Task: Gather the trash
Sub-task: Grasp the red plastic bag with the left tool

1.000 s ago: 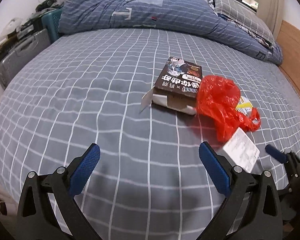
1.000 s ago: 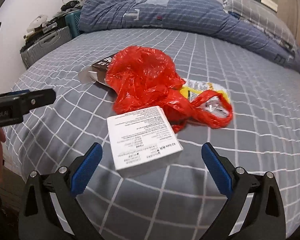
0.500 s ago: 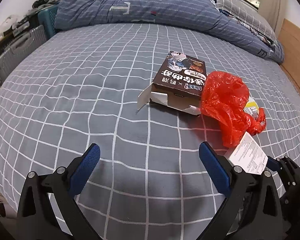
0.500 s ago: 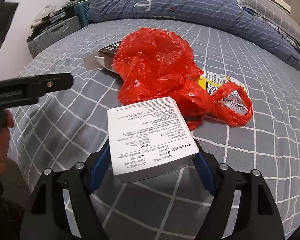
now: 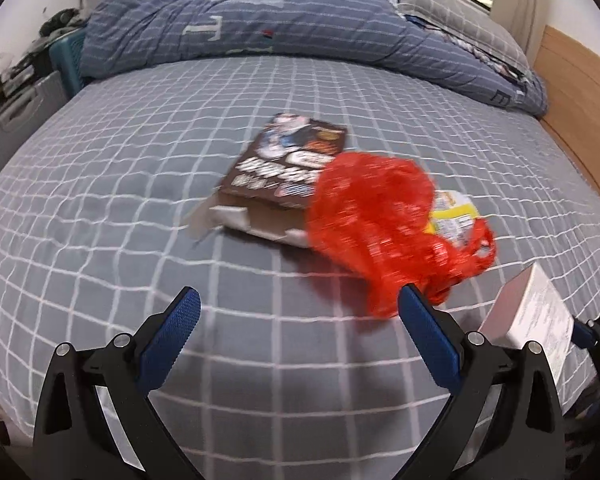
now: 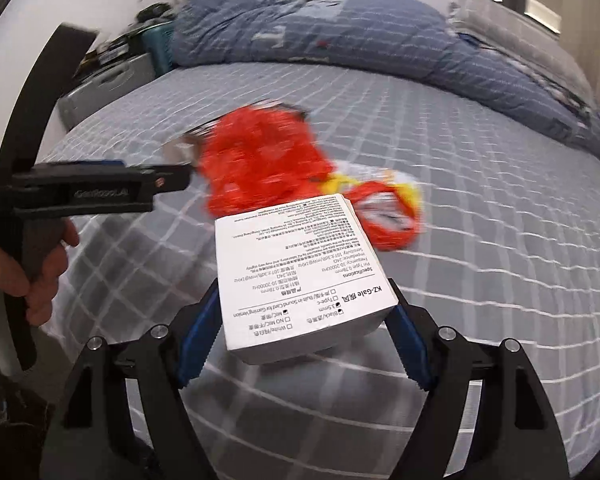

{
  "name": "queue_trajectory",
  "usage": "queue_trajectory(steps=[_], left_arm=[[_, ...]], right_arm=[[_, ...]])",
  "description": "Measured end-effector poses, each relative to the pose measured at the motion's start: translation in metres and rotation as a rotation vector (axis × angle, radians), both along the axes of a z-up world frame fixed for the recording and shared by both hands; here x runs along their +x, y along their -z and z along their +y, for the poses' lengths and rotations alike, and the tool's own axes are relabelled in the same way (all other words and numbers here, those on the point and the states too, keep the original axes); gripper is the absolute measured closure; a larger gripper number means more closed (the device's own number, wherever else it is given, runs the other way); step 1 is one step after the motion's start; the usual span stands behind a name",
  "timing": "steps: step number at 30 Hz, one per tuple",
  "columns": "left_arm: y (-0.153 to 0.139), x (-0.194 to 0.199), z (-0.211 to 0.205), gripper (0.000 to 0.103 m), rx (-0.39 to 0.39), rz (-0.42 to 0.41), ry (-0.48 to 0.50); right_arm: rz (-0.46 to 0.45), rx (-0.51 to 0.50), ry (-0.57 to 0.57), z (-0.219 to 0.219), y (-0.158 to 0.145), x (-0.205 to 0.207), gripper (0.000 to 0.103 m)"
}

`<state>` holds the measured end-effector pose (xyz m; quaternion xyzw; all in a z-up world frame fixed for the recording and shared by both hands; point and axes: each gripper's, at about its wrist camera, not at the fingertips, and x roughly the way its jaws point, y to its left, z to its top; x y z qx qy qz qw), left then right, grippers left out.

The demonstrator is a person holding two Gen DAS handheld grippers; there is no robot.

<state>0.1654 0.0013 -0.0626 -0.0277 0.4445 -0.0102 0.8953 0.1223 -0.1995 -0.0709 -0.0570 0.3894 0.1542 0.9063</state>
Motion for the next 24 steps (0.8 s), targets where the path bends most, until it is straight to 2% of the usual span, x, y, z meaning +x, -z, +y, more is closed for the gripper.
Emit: queue_trajectory(steps=[5, 8, 11, 14, 17, 19, 21, 24], left_arm=[[0.009, 0.017, -0.031, 0.006, -0.029, 0.003, 0.025], [0.020, 0.027, -0.047, 0.009, -0.032, 0.021, 0.036], [0.026, 0.036, -0.058, 0.017, -0.035, 0.029, 0.040], [0.031, 0.043, -0.064, 0.030, -0.043, 0.043, 0.055], [0.037, 0.048, -0.068, 0.052, -0.047, 0.061, 0.075], [0.041, 0.050, -0.070, 0.074, -0.035, 0.074, 0.087], [0.045, 0.051, -0.071, 0.081, -0.041, 0.100, 0.107], [0.042, 0.046, -0.073, 0.088, -0.032, 0.085, 0.114]], right_arm=[[-0.009, 0.016, 0.122, -0.045, -0.004, 0.014, 0.029], [0.001, 0.040, 0.158, -0.064, -0.003, 0.021, 0.029], [0.014, 0.048, 0.162, -0.071, 0.001, 0.026, 0.029], [0.019, 0.048, 0.157, -0.073, 0.005, 0.029, 0.029], [0.028, 0.054, 0.160, -0.072, 0.007, 0.029, 0.029], [0.028, 0.060, 0.158, -0.071, 0.008, 0.029, 0.029], [0.028, 0.060, 0.156, -0.069, 0.008, 0.030, 0.029], [0.028, 0.062, 0.152, -0.066, 0.008, 0.030, 0.029]])
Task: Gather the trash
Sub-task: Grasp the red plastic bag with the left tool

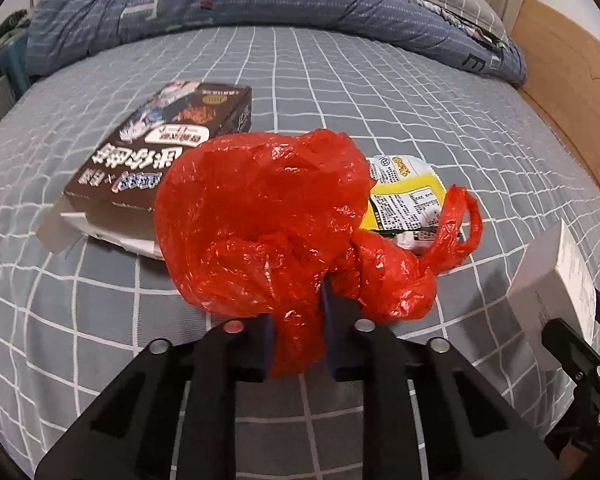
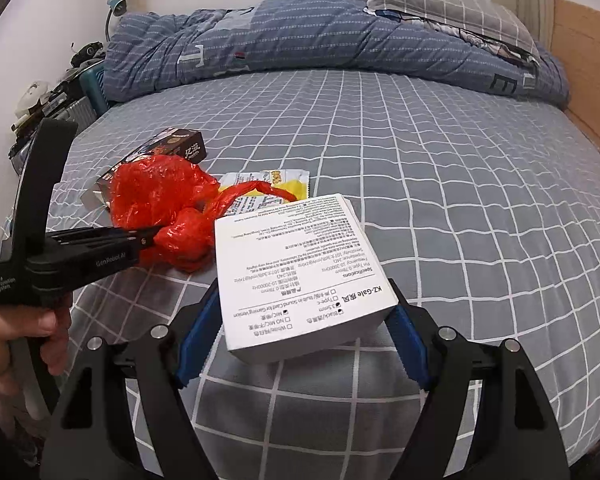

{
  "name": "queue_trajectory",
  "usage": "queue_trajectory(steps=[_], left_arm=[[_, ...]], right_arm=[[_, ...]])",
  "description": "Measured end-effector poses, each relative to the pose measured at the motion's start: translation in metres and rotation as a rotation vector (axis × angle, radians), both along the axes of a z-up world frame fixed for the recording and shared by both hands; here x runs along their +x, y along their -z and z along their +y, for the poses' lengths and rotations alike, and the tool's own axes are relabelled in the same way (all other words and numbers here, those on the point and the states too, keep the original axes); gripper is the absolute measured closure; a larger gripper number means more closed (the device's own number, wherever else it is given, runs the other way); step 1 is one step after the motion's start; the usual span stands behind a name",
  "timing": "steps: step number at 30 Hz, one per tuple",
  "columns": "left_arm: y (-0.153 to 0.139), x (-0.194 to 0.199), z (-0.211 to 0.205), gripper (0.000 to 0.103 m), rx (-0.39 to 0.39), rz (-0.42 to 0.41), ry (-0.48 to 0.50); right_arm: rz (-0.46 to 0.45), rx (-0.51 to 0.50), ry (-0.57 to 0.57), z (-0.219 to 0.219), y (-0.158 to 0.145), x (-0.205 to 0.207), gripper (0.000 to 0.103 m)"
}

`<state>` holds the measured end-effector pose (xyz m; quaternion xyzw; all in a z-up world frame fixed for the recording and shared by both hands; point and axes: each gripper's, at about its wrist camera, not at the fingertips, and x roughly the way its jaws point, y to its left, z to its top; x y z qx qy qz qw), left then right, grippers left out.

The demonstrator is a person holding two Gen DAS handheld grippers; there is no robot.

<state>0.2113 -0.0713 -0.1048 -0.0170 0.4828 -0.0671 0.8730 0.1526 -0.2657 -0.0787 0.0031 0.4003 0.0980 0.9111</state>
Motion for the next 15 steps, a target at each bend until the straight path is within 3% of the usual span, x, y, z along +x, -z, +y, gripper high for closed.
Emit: queue_trajectory(steps=[15], left_arm=[[-0.030, -0.019, 0.012, 0.092, -0.017, -0.067, -0.029]], right_arm=[[-0.017, -0.015, 0.023, 0.005, -0.009, 0.000, 0.029]])
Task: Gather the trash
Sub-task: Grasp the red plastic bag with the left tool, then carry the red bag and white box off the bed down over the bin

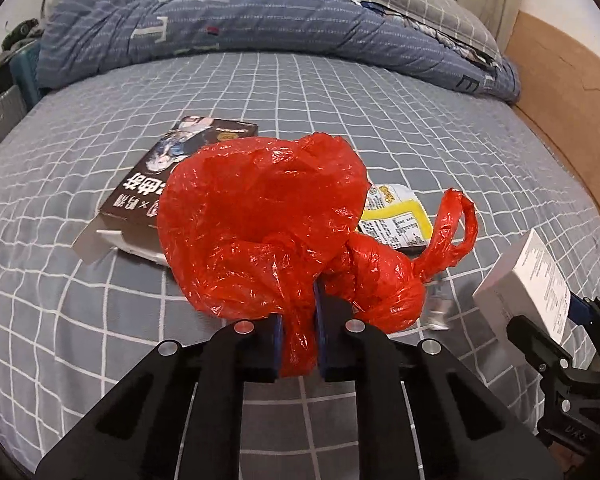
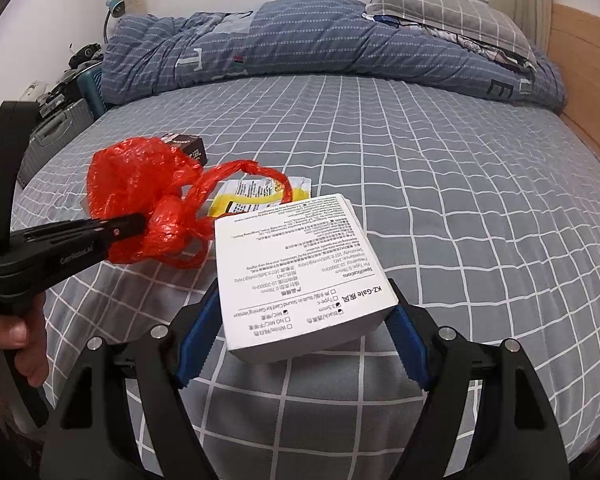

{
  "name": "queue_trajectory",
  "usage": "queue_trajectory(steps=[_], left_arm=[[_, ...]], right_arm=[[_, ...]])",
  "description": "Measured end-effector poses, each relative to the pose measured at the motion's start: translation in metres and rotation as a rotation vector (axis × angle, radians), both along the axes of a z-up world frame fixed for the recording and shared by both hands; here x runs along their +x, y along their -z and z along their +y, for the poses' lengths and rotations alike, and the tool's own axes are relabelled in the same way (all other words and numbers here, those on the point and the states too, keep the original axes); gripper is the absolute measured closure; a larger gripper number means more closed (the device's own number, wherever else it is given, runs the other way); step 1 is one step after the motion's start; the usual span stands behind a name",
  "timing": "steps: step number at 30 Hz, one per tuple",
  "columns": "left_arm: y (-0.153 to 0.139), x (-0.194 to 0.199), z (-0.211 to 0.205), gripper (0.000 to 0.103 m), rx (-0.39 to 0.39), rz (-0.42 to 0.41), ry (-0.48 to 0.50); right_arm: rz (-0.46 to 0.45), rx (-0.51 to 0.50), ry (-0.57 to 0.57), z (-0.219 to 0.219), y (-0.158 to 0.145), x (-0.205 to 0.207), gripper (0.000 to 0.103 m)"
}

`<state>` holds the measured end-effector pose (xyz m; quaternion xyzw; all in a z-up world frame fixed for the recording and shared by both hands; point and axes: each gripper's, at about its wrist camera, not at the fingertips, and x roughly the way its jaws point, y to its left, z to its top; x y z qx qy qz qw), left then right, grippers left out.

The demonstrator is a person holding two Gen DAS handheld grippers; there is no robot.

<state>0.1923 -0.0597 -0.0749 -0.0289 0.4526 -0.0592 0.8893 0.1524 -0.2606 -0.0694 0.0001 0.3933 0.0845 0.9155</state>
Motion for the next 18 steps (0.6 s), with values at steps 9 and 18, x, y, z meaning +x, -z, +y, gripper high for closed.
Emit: queue_trajectory(steps=[9, 18], left_arm=[[-0.021, -0.020, 0.014, 0.092, -0.012, -0.024, -0.052], [-0.031, -0.054, 0.030, 0.092, -0.002, -0.026, -0.079]], right_arm=[[-0.020, -0.012, 0.034, 0.000, -0.012, -0.007, 0.029], [-0.027, -0.019, 0.065, 0.007, -0.015, -0.028, 0.029]])
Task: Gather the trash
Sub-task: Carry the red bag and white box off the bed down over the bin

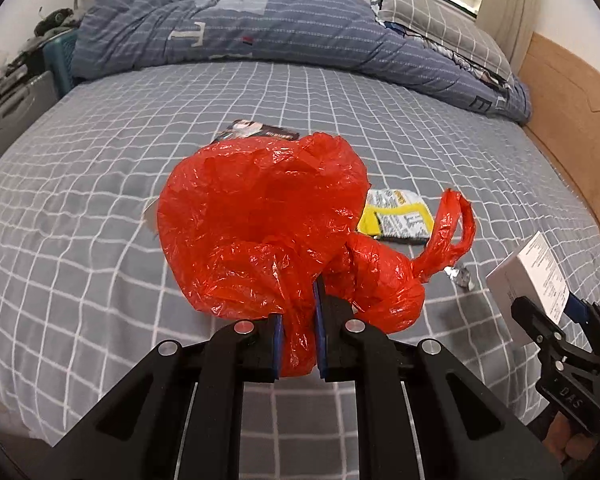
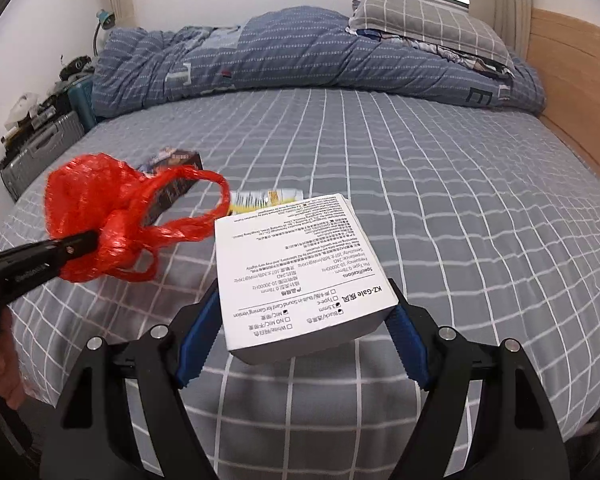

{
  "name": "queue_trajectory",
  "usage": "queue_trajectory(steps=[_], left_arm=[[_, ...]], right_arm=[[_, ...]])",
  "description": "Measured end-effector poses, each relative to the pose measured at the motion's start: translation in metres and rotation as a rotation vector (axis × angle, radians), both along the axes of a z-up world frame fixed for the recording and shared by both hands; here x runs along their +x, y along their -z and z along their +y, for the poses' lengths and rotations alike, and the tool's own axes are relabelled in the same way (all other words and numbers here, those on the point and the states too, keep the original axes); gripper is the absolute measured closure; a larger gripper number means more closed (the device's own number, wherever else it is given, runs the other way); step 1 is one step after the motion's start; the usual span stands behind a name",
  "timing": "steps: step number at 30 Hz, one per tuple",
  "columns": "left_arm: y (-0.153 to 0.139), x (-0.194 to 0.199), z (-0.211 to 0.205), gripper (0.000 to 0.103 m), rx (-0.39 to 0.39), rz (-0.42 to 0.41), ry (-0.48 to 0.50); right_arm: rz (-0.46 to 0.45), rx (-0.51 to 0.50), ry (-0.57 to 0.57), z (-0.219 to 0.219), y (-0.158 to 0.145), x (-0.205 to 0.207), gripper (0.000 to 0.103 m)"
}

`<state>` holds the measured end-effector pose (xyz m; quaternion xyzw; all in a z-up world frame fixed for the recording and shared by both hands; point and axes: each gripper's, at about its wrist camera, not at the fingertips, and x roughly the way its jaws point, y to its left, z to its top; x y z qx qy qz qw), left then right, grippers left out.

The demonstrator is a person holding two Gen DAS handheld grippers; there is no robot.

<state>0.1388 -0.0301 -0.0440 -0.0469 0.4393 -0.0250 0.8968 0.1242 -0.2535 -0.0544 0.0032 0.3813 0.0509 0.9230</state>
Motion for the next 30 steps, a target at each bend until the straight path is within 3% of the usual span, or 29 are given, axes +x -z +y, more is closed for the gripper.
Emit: queue_trajectory(steps=[8, 30], left_arm=[[0.007, -0.035, 0.017, 0.092, 0.010, 0.028, -0.012], [-0.011, -0.116, 0.018, 0.091, -0.020, 0.009, 0.004]], right_arm=[[-0.005, -0.009, 0.011, 0.011, -0.001, -0.021, 0.029], [-0.033, 0.015, 0.029, 0.024, -0.024, -0.090, 0.029]])
